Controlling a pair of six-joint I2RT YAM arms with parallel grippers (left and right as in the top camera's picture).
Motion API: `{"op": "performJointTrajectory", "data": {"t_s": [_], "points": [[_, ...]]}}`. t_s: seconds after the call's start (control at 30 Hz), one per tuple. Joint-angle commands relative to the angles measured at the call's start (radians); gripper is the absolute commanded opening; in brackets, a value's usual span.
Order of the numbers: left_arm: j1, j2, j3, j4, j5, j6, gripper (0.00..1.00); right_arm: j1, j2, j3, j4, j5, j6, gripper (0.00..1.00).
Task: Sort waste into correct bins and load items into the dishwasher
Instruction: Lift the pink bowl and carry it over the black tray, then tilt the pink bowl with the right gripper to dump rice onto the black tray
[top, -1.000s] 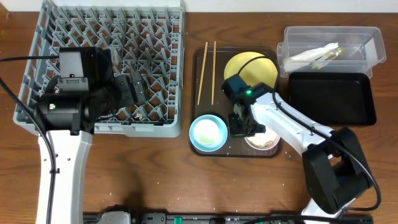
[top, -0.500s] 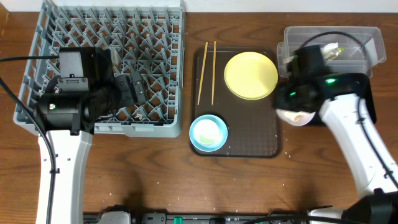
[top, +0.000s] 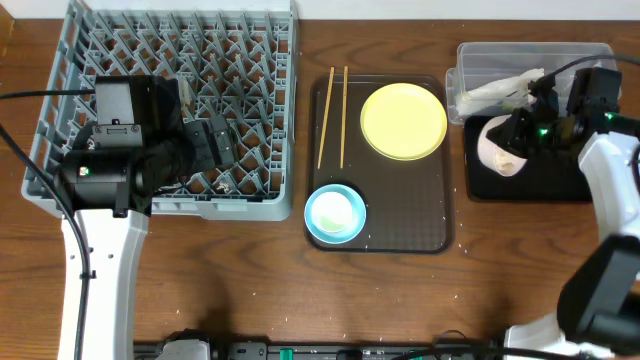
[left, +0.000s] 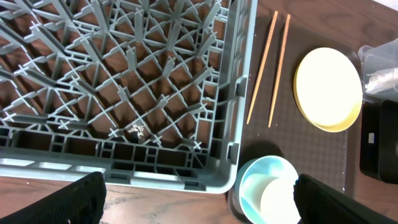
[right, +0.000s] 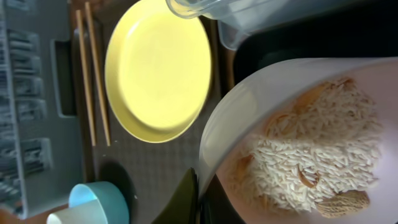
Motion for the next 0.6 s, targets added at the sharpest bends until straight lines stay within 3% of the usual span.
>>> {"op": "performJointTrajectory", "data": {"t_s": [0.0, 0.3, 0.57], "points": [[0.004, 0.004, -0.003, 0.0, 0.013, -0.01, 0.98, -0.051, 0.065, 0.008, 0.016, -0.249, -0.106, 0.01], [0.004, 0.004, -0.003, 0.0, 0.012, -0.01, 0.98, -0.174, 0.188, 0.008, 0.024, -0.541, -0.258, 0.01], [0.004, 0.004, -0.003, 0.0, 0.013, -0.01, 0.98, -0.266, 0.28, 0.008, 0.027, -0.823, -0.258, 0.01]]}}
